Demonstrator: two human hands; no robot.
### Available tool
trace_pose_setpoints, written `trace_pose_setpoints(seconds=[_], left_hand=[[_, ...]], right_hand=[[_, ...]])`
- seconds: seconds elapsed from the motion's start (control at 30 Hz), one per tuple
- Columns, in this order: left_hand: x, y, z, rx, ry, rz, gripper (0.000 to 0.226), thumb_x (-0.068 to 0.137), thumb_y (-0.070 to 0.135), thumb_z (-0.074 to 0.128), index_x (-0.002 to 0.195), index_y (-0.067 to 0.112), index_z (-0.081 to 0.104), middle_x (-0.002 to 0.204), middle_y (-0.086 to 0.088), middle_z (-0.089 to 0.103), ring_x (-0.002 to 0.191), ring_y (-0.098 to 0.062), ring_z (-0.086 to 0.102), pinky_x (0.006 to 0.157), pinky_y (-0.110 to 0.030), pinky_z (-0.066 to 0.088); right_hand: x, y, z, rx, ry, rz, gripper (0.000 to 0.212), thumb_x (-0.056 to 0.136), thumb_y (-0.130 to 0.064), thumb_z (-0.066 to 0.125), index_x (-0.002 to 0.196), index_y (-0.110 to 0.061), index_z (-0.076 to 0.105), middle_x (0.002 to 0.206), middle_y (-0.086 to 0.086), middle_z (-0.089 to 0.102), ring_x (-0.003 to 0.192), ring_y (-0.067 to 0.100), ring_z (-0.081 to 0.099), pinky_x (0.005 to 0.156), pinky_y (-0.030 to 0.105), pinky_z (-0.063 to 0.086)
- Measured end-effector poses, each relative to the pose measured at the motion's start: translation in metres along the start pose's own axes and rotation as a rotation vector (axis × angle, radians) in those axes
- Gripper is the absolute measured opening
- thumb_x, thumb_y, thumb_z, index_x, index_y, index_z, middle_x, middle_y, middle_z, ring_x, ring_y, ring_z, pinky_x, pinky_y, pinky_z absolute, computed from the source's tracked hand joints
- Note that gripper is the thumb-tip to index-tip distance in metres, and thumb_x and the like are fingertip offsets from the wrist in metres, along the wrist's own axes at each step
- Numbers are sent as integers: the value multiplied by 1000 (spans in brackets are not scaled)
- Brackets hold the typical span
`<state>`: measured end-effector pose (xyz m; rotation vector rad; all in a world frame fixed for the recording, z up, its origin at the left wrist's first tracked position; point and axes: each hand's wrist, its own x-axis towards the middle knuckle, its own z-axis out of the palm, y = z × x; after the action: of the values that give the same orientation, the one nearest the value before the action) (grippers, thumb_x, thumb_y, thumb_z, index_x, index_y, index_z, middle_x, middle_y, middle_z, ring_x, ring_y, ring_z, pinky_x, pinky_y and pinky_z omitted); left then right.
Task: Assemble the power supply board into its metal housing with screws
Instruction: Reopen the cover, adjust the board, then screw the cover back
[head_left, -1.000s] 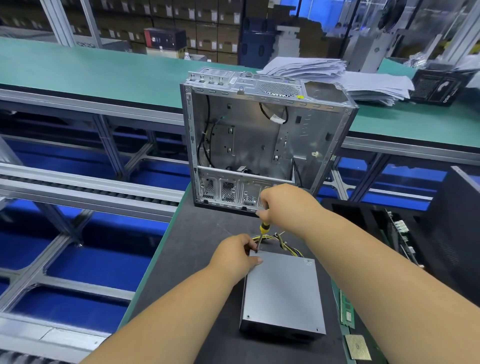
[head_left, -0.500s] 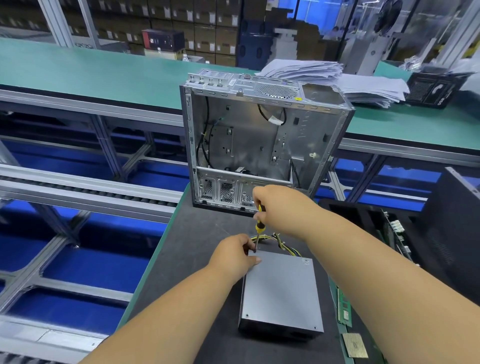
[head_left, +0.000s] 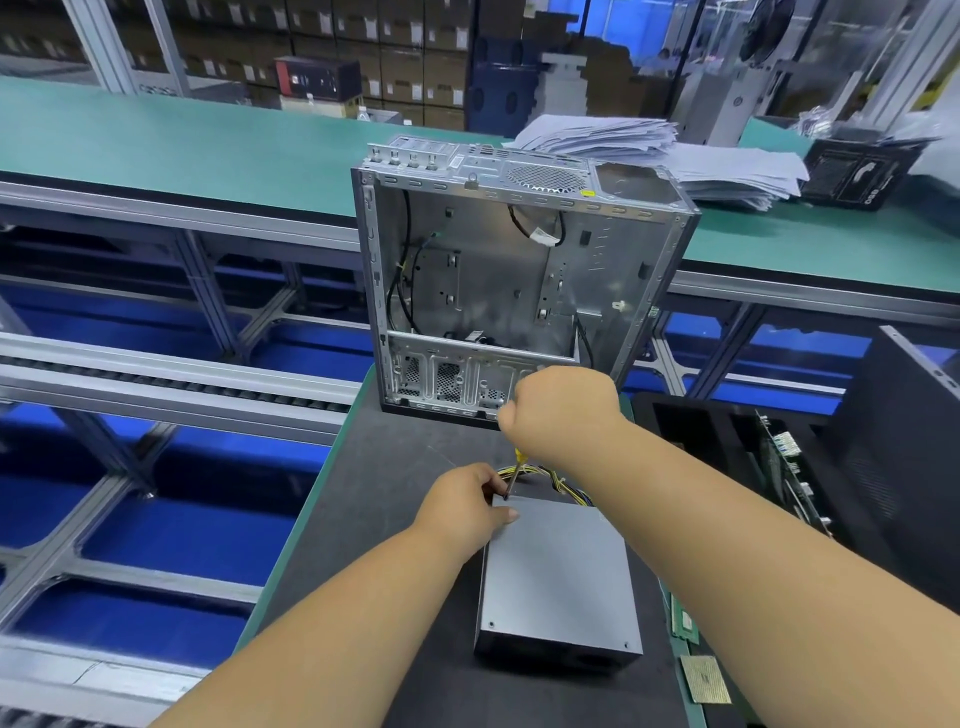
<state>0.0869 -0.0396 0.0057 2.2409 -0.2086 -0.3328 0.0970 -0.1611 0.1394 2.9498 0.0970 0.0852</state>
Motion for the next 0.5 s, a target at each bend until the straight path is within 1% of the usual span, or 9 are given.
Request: trace_pose_setpoints(seconds=[0.03, 0.1, 0.17, 0.2, 0.23, 0.3, 0.37, 0.43, 0.5], left_hand=[[0, 0, 0, -4, -1, 2, 21, 78, 27, 80, 89, 25, 62, 80, 7, 56, 73, -11, 52, 62, -24, 41], [0, -2, 1, -5, -1, 9, 21, 78, 27, 80, 90, 25, 62, 78, 8, 55, 72, -11, 52, 63, -24, 42], [1, -3, 1, -2, 1, 10, 21, 78, 28, 80, 90, 25, 63, 78, 9, 55, 71, -11, 52, 63, -24, 43], [1, -3, 1, 6, 1, 11, 21, 78, 29, 80, 90, 25, 63, 78, 9, 54, 72, -10, 52, 64, -25, 43], [1, -3, 1, 17, 0, 12, 21, 78, 30, 80, 90, 26, 62, 78, 10, 54, 72, -11, 52, 64, -25, 43], [2, -2, 1, 30, 2, 15, 22, 78, 31, 80, 91, 25, 63, 80, 9, 56, 75, -12, 54, 67, -26, 45], [2, -2, 1, 35, 2, 17, 22, 78, 31, 80, 92, 25, 64, 83, 7, 59, 76, -11, 54, 68, -26, 45], [1, -2, 0, 35, -2, 21, 22, 78, 30, 80, 91, 25, 64, 82, 6, 59, 73, -10, 54, 67, -25, 45], [1, -2, 0, 25, -6, 24, 21, 78, 29, 80, 90, 26, 63, 82, 6, 59, 74, -11, 54, 69, -27, 47]], right_hand=[[-1, 2, -1, 44, -21, -9, 34, 92, -32, 34, 70, -16, 53, 72, -1, 49, 63, 19, 46, 53, 24, 30], [-3, 7, -4, 140, -78, -65, 29, 92, -33, 34, 92, -17, 59, 89, 3, 50, 80, 24, 50, 62, 31, 33], [-4, 12, -3, 296, -137, -125, 29, 93, -26, 40, 118, -20, 53, 109, 5, 47, 92, 27, 50, 70, 34, 35], [-5, 14, -3, 399, -154, -147, 34, 93, -21, 44, 127, -21, 49, 114, 3, 46, 91, 24, 51, 69, 34, 36], [-7, 16, -2, 490, -152, -163, 39, 93, -17, 48, 131, -24, 46, 112, -2, 45, 86, 20, 51, 66, 33, 36], [-9, 17, 1, 538, -75, -181, 40, 94, -20, 55, 132, -28, 45, 96, -11, 45, 79, 15, 51, 62, 31, 35], [-10, 17, 4, 426, 11, -174, 35, 95, -30, 58, 129, -27, 48, 87, -12, 52, 86, 20, 56, 64, 31, 37], [-13, 14, 8, 216, 79, -166, 27, 100, -37, 47, 122, -23, 51, 91, -4, 62, 84, 25, 58, 61, 32, 39], [-16, 10, 15, 95, 143, -134, 26, 104, -37, 35, 113, -20, 52, 79, -2, 56, 71, 25, 53, 54, 30, 35]])
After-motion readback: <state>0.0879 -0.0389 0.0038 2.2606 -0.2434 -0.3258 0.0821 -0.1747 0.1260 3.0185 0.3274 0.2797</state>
